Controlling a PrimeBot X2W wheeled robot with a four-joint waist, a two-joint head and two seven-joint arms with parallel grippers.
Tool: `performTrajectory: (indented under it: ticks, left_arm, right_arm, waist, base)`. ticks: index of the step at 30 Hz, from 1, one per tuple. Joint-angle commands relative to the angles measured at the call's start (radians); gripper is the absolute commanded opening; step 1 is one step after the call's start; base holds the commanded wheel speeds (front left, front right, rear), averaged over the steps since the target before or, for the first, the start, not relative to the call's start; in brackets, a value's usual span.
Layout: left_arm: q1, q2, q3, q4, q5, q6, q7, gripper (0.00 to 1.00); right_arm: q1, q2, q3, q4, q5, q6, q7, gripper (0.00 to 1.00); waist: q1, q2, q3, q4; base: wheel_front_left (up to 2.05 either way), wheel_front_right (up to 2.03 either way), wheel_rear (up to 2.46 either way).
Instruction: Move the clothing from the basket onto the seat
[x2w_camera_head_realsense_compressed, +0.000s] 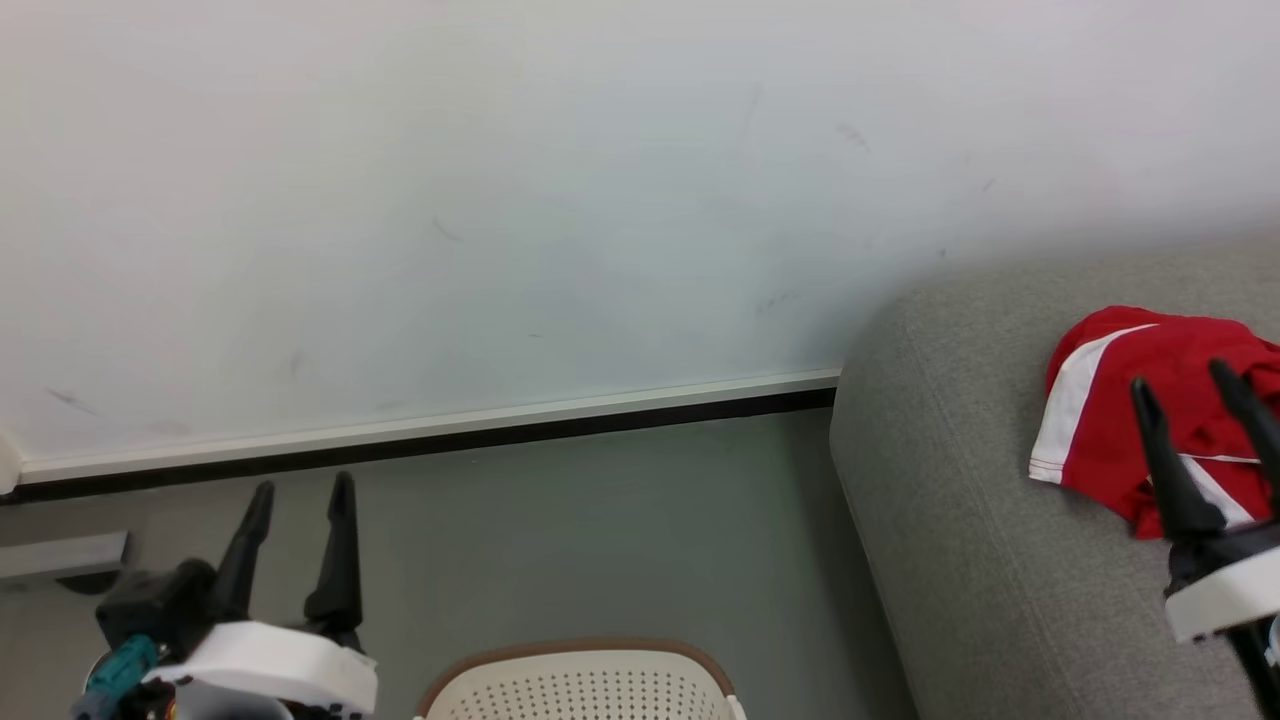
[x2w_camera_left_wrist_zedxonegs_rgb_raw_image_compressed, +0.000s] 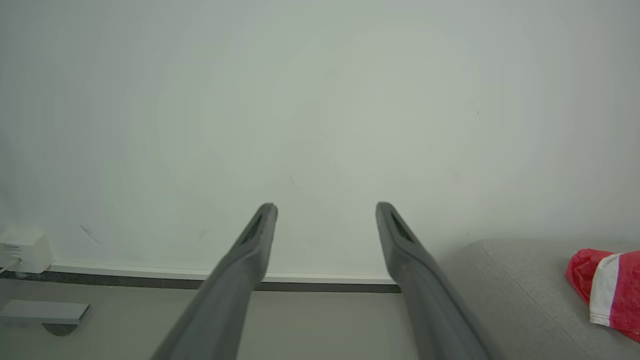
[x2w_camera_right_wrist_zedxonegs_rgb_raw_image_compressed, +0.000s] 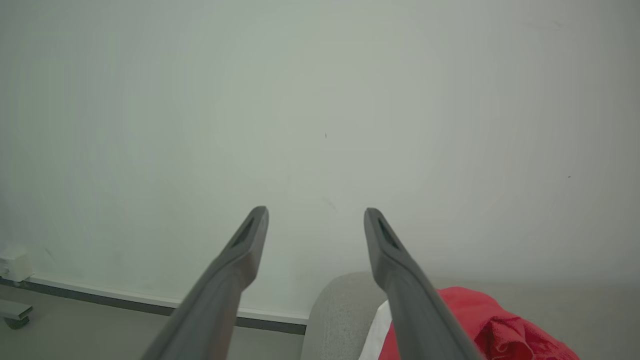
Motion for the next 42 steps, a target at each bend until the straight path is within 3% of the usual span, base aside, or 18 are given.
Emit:
performTrajectory:
  ticks: [1,10,16,29,42]
  left_arm:
    - [0.038,-0.021,0.034,-0.001,0.040,-0.003,-0.001,1.00]
    - [0.125,-0.129,0.148,0.051,0.182,-0.059,-0.001,1.00]
    - [0.158,-0.193,0.210,0.086,0.270,-0.111,-0.001,1.00]
    - [0.167,-0.273,0.301,0.129,0.377,-0.189,-0.001,1.00]
    - [0.157,-0.314,0.361,0.155,0.428,-0.239,-0.001,1.00]
  right_arm:
    - [0.066,0.043,-0.042,-0.013,-0.046,-0.003,-0.013,1.00]
    - [0.287,0.239,-0.161,-0.107,-0.147,-0.003,-0.025,1.00]
    - [0.347,0.296,-0.152,-0.128,-0.209,-0.002,-0.025,1.00]
    - [0.323,0.326,-0.145,-0.122,-0.240,-0.003,-0.025,1.00]
    - [0.319,0.322,-0.137,-0.118,-0.232,-0.003,-0.025,1.00]
  waist:
    - [0.0002,0.0000,0.002,0.008]
    - [0.0002,0.0000,0.005,0.036]
    - [0.0002,0.0000,0.007,0.029]
    - [0.0002,0.0000,-0.002,0.017]
    - [0.0002,0.0000,-0.006,0.014]
  base:
    - [0.00,0.00,0.00]
    - [0.00,0.00,0.00]
    - [0.00,0.00,0.00]
    - [0.00,0.00,0.00]
    - [0.00,0.00,0.00]
